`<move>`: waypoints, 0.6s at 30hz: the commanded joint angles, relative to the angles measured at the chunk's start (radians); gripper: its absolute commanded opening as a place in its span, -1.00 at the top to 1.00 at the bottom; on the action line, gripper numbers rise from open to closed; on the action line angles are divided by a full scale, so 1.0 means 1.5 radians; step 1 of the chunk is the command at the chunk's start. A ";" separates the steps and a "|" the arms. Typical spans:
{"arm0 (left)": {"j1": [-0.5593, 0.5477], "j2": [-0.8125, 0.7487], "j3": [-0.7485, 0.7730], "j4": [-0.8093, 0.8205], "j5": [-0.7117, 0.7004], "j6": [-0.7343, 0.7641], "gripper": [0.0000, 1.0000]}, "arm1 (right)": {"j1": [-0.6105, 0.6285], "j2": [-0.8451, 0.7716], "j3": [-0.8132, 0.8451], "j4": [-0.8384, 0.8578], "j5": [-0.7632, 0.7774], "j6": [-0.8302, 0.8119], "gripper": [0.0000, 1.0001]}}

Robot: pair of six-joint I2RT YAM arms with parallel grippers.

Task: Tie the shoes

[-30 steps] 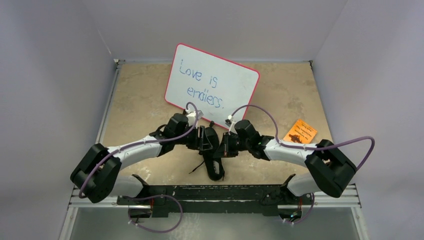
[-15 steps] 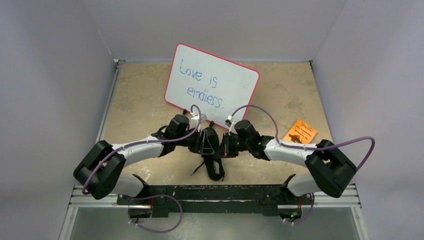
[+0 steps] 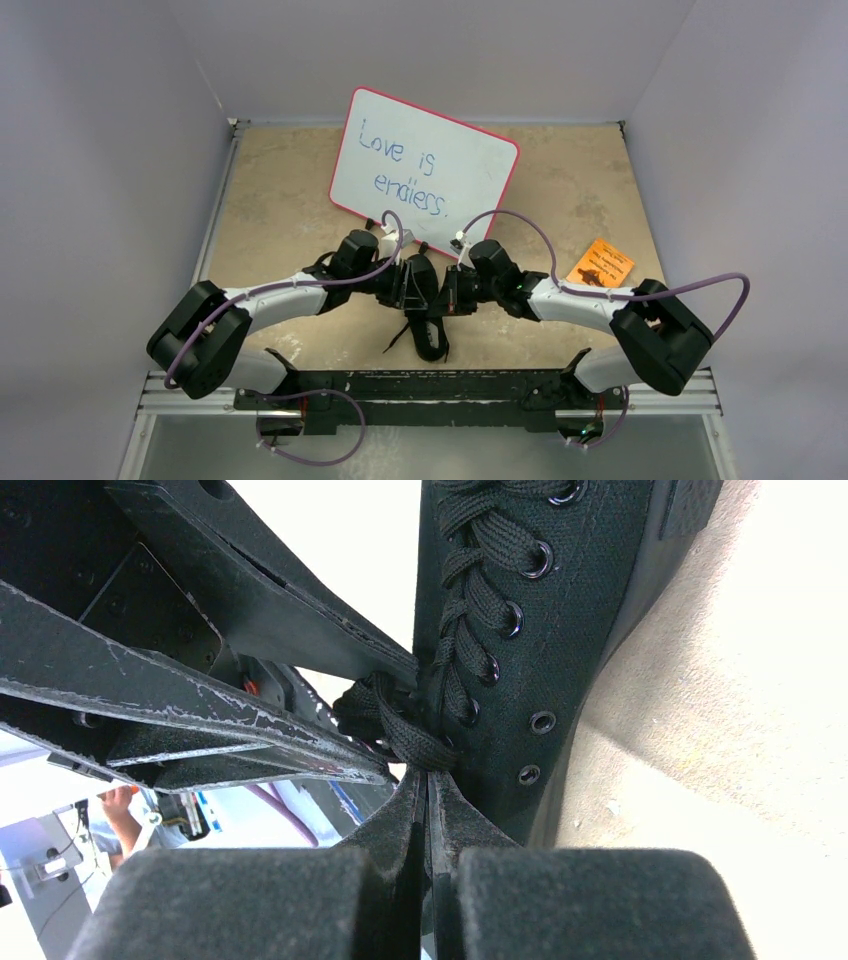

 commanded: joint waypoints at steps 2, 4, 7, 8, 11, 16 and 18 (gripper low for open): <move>0.001 0.000 0.005 0.013 0.016 0.032 0.32 | -0.001 -0.010 0.021 0.003 -0.005 0.000 1.00; 0.002 -0.001 0.007 -0.002 0.013 0.044 0.36 | -0.002 -0.012 0.019 0.003 -0.006 0.001 1.00; 0.002 -0.002 0.012 -0.020 0.010 0.062 0.43 | -0.002 -0.009 0.020 0.006 -0.007 0.003 1.00; 0.002 -0.005 0.012 -0.024 0.006 0.066 0.47 | -0.002 -0.007 0.020 0.008 -0.010 0.003 1.00; 0.001 -0.011 0.013 -0.020 -0.009 0.069 0.63 | -0.002 -0.001 0.027 0.010 -0.015 0.002 1.00; 0.001 -0.025 0.010 0.001 -0.043 0.054 0.87 | -0.003 -0.002 0.049 -0.025 -0.032 -0.023 1.00; 0.002 -0.032 0.003 0.022 -0.050 0.038 0.91 | -0.006 -0.016 0.067 -0.086 -0.033 -0.051 0.96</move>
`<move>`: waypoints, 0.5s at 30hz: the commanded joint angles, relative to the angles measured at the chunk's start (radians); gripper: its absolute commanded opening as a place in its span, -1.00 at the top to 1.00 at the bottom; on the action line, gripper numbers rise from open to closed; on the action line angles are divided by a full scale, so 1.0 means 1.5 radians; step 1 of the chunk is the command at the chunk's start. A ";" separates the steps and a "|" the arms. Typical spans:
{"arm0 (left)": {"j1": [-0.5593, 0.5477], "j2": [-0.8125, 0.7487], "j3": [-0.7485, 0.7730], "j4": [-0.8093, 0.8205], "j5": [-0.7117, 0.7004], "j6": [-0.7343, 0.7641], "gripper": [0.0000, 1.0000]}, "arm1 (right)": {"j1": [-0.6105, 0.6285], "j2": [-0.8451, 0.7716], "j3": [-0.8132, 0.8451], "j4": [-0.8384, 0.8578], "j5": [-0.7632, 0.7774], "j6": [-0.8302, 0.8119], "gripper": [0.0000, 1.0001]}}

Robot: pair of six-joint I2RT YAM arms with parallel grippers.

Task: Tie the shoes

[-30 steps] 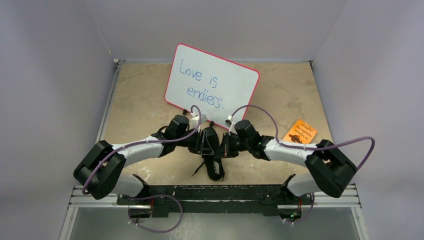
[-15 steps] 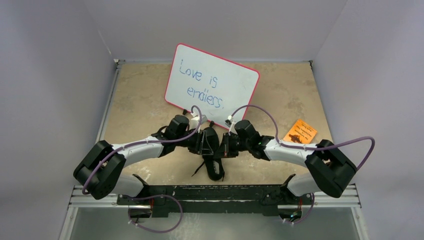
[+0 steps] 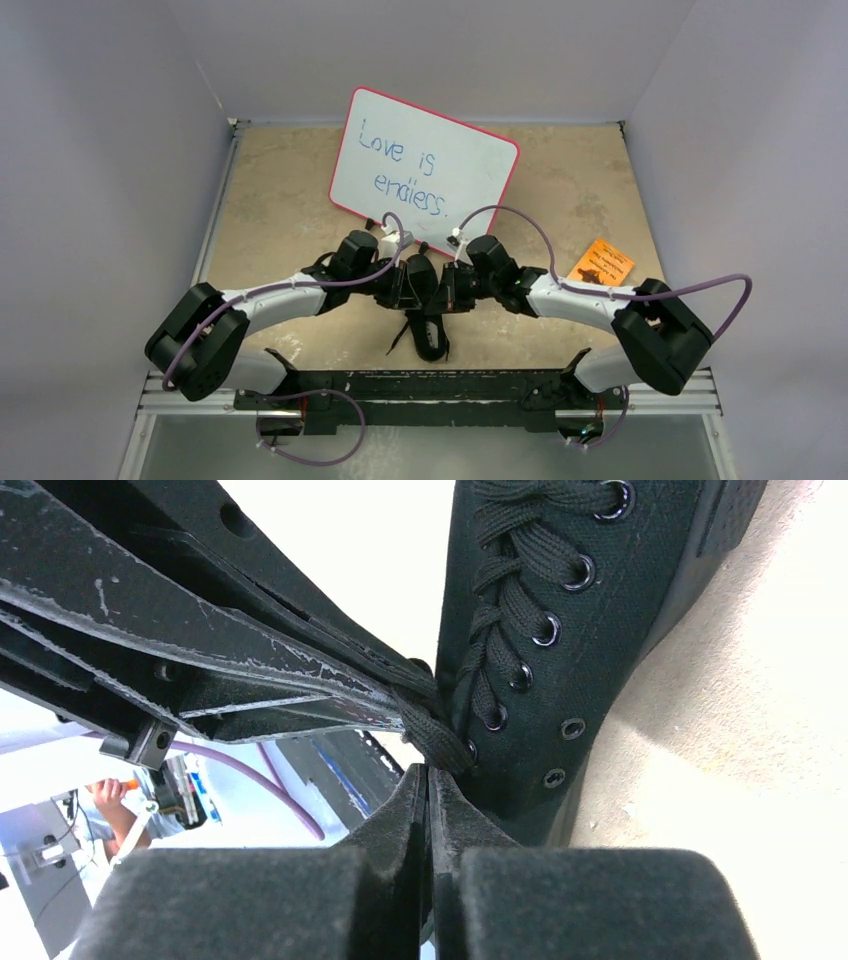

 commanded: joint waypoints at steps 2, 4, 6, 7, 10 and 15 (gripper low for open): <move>0.001 -0.038 -0.005 0.067 -0.036 -0.019 0.92 | -0.011 -0.042 0.056 -0.107 -0.020 -0.076 0.63; 0.001 -0.045 -0.011 0.072 -0.038 -0.025 0.93 | -0.026 -0.068 0.060 -0.142 -0.024 -0.107 0.31; 0.001 -0.048 -0.016 0.078 -0.036 -0.031 0.97 | -0.048 -0.086 0.060 -0.145 -0.035 -0.129 0.16; 0.002 -0.047 -0.019 0.082 -0.034 -0.035 0.99 | -0.062 -0.086 0.060 -0.145 -0.045 -0.138 0.12; 0.001 -0.048 -0.025 0.094 -0.032 -0.044 1.00 | -0.095 -0.057 0.070 -0.138 -0.105 -0.171 0.09; 0.001 -0.051 -0.026 0.103 -0.030 -0.053 1.00 | -0.097 0.017 0.129 -0.137 -0.161 -0.226 0.07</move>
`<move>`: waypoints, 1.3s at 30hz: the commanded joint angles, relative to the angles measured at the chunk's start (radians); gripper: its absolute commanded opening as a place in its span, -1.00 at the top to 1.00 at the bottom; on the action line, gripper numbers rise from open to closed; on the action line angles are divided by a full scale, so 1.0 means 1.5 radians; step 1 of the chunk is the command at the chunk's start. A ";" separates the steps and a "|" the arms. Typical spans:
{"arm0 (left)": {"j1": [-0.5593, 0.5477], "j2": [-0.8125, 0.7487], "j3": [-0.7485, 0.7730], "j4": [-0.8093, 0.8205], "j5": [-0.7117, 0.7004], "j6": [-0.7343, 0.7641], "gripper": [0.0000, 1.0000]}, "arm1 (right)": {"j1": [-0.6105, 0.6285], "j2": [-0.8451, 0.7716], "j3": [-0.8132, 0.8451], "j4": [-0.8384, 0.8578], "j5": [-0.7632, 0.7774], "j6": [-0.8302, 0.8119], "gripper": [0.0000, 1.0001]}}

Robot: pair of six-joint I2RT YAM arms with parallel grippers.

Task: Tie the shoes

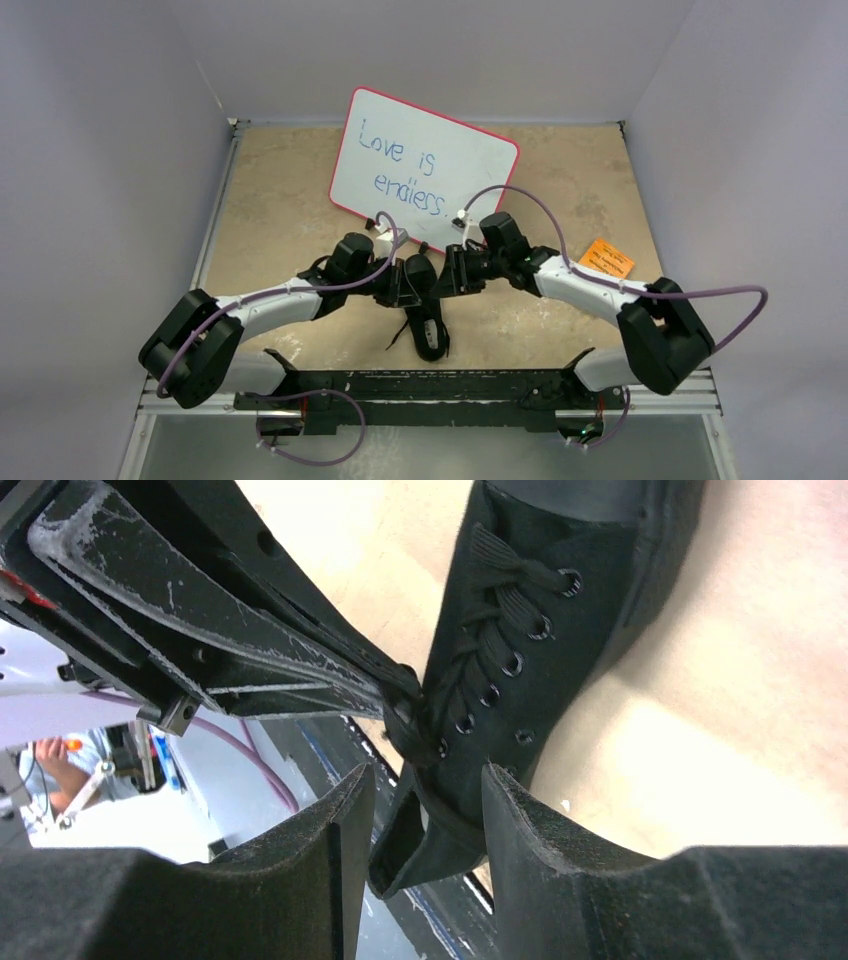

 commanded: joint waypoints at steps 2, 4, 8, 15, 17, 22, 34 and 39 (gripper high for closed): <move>0.001 -0.020 0.000 0.058 -0.003 -0.021 1.00 | 0.002 0.073 0.074 0.003 -0.090 -0.073 0.08; 0.001 -0.020 0.000 0.062 -0.004 -0.028 1.00 | 0.002 0.091 0.081 0.023 -0.112 -0.080 0.08; 0.001 -0.025 -0.004 0.071 -0.014 -0.045 1.00 | 0.002 0.111 0.079 0.031 -0.128 -0.082 0.11; -0.001 -0.052 -0.036 0.104 -0.063 -0.083 1.00 | 0.001 0.106 0.068 0.037 -0.133 -0.061 1.00; -0.004 -0.067 -0.049 0.117 -0.089 -0.093 1.00 | 0.000 0.093 0.060 0.041 -0.128 -0.052 1.00; -0.035 -0.088 -0.064 0.139 -0.170 -0.106 1.00 | 0.000 0.080 0.048 0.079 -0.136 -0.029 1.00; -0.102 -0.035 -0.075 0.250 -0.264 -0.167 1.00 | 0.007 0.098 0.038 0.140 -0.186 0.020 1.00; -0.114 -0.007 -0.079 0.290 -0.261 -0.178 1.00 | 0.025 0.104 0.028 0.179 -0.208 0.046 0.96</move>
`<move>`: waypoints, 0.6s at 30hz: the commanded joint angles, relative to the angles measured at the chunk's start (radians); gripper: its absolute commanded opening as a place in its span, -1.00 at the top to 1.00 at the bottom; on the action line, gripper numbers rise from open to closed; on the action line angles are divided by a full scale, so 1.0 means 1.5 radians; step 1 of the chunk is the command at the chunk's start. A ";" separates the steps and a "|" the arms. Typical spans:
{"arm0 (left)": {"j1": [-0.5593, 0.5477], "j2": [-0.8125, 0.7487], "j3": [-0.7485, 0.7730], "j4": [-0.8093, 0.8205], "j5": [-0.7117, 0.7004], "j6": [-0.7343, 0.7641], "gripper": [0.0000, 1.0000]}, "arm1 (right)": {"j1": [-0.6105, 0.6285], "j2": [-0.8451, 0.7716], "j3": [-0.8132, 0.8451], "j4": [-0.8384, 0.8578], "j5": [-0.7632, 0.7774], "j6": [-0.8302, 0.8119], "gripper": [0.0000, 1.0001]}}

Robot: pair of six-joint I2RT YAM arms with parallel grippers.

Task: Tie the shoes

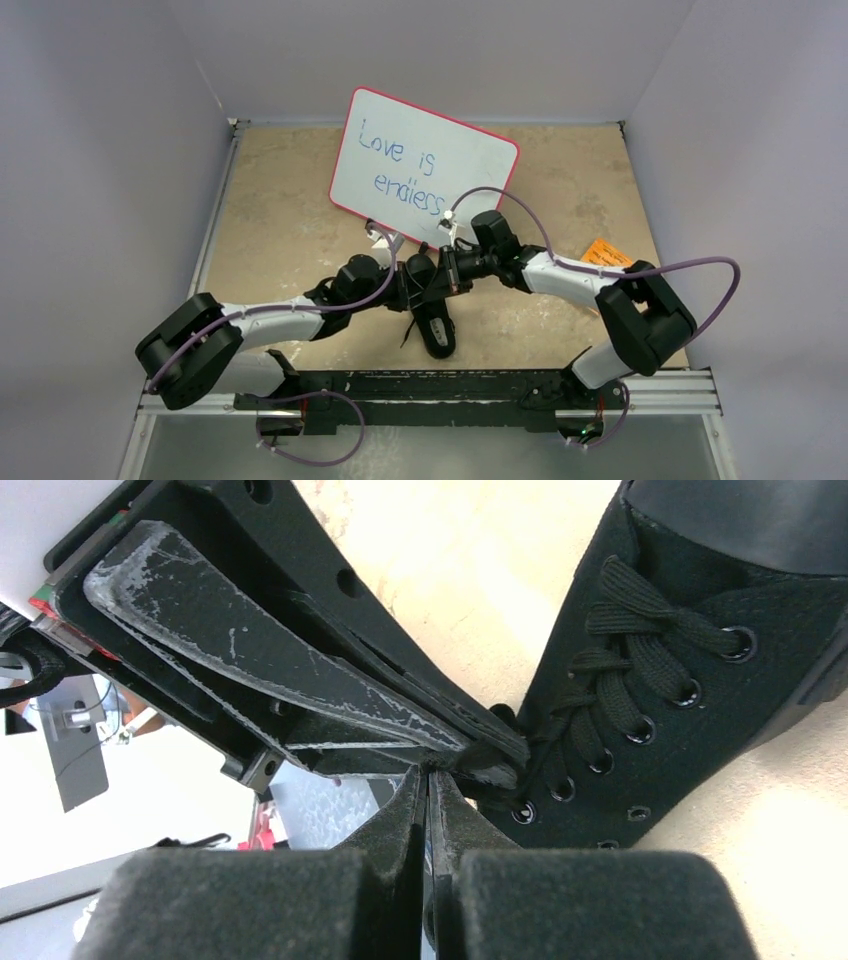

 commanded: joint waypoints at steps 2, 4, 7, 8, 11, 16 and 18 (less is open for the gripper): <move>-0.010 0.032 -0.010 0.131 -0.014 -0.025 1.00 | 0.026 0.013 -0.001 0.091 -0.070 0.049 0.92; -0.010 0.042 -0.025 0.157 -0.008 -0.031 1.00 | 0.029 0.018 0.003 0.098 -0.077 0.058 0.85; -0.011 0.045 -0.045 0.176 -0.005 -0.033 1.00 | 0.028 0.002 0.005 0.061 -0.077 0.062 0.62; -0.010 0.045 -0.051 0.183 -0.003 -0.033 1.00 | 0.024 -0.009 0.008 0.039 -0.071 0.055 0.53; -0.010 0.042 -0.064 0.197 0.000 -0.036 1.00 | 0.006 -0.050 0.013 -0.048 -0.047 0.017 0.31; -0.010 0.035 -0.087 0.252 0.004 -0.048 1.00 | -0.055 -0.132 0.010 -0.168 -0.034 -0.058 0.08; -0.010 0.041 -0.090 0.266 0.012 -0.048 1.00 | -0.087 -0.146 0.010 -0.200 -0.036 -0.088 0.06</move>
